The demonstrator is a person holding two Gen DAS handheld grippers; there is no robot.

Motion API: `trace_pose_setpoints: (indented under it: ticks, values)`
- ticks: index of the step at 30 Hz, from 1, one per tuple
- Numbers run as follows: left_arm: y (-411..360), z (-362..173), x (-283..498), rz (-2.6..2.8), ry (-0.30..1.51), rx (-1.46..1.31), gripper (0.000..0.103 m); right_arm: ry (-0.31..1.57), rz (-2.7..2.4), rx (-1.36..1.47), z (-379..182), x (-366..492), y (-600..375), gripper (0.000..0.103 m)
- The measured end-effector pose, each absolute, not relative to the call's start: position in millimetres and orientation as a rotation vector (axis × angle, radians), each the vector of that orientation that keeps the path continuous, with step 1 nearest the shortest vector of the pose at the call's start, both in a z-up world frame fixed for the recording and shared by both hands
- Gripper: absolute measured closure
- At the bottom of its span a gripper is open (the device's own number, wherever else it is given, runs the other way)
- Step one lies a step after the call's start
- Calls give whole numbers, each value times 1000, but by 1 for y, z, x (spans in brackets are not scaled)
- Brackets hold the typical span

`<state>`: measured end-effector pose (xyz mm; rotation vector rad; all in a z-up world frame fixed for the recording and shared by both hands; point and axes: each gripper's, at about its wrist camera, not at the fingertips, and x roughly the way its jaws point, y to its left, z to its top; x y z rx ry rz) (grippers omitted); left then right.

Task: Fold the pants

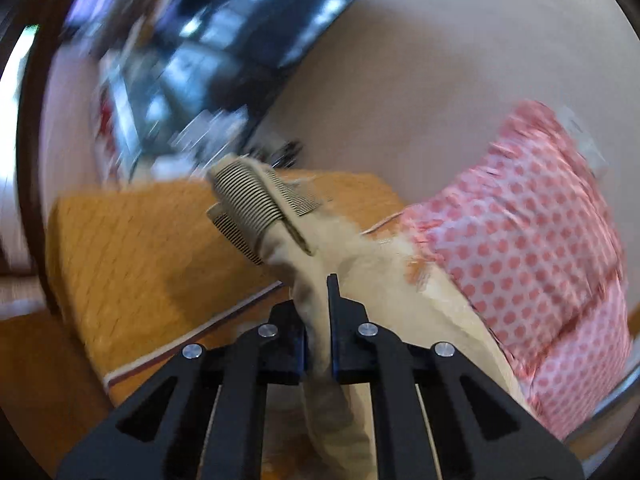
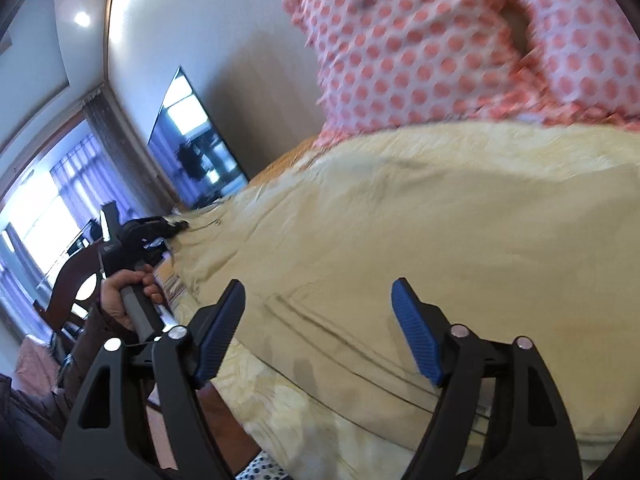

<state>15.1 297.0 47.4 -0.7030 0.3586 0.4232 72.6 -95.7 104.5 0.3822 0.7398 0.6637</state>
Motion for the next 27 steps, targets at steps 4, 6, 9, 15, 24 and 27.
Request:
trace_pose_setpoints:
  ticks: [4,6,9,15,24,27]
  values:
    - [235,109,41,252,325,-492,99,660,555,430,115,56,-147,26]
    - [182,137,56,106,308,-387,99,630,480,455,118,47,-175,26]
    - [91,157,68,-129,304,-260,99,602,358,491,118,34,-212,26]
    - [-77,85,74,-483,543,-7,99,604,173,553,102,11,-267,25]
    - [-110,45,67,-509,625,56,100,617,88,568,89,7,-293,25]
    - [-121,57,53,-524,589,74,99,604,88,566,91,8,-291,25]
